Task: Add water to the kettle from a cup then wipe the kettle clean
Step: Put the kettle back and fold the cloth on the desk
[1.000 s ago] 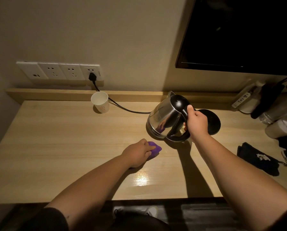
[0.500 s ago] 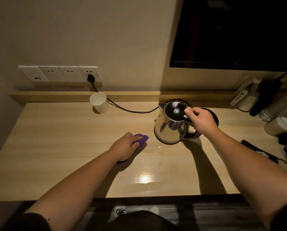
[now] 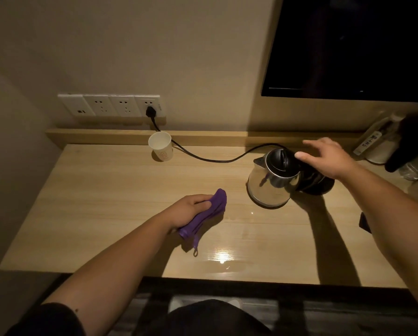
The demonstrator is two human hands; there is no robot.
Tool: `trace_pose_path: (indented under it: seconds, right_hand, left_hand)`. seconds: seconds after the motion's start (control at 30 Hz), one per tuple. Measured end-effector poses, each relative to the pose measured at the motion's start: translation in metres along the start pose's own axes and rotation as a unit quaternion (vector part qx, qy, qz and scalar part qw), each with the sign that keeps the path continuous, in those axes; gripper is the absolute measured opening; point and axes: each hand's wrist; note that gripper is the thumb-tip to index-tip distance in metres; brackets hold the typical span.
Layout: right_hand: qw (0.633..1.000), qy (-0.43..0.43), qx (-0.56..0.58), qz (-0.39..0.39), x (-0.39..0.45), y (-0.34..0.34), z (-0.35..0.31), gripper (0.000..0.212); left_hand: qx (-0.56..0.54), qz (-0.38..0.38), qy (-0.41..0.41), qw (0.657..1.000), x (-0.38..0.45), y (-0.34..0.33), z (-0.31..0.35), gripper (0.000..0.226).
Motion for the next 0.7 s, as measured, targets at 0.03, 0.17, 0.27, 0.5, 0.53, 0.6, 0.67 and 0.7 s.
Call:
trace_pose_path:
  seconds: [0.03, 0.17, 0.27, 0.5, 0.53, 0.6, 0.67, 0.7]
  right_hand:
    - [0.998, 0.036, -0.015, 0.055, -0.011, -0.002, -0.011, 0.066]
    - [0.968, 0.243, -0.056, 0.035, -0.072, -0.031, -0.076, 0.063]
    - [0.936, 0.327, -0.096, -0.087, -0.106, -0.071, -0.116, 0.069]
    - [0.932, 0.283, -0.102, -0.203, -0.15, -0.115, -0.175, 0.028]
    - [0.934, 0.272, -0.092, -0.212, -0.156, -0.119, -0.18, 0.024]
    - [0.94, 0.253, -0.073, -0.217, -0.169, -0.128, -0.192, 0.022]
    - [0.944, 0.237, -0.057, -0.223, -0.181, -0.141, -0.204, 0.02]
    - [0.945, 0.227, -0.051, -0.229, -0.187, -0.148, -0.209, 0.019]
  left_hand:
    - [-0.047, 0.005, 0.01, 0.999, -0.003, 0.003, 0.004, 0.029]
    - [-0.18, -0.011, 0.043, 0.983, -0.012, 0.013, 0.012, 0.035]
    - [-0.22, -0.044, 0.059, 0.973, -0.022, 0.025, 0.017, 0.038]
    - [-0.156, -0.095, 0.085, 0.979, -0.07, 0.071, 0.008, 0.047]
    - [-0.144, -0.108, 0.086, 0.98, -0.078, 0.079, 0.005, 0.051]
    - [-0.069, -0.145, 0.064, 0.985, -0.095, 0.096, 0.003, 0.047]
    - [0.075, -0.171, 0.016, 0.982, -0.113, 0.112, 0.002, 0.038]
    - [0.143, -0.171, -0.007, 0.975, -0.121, 0.12, -0.001, 0.034]
Point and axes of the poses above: each hand's wrist, its own x-axis towards the middle knuckle, its own y-axis out of the back of the hand, z = x × y, and after that the axes turned 15 degrees about -y, right-handed
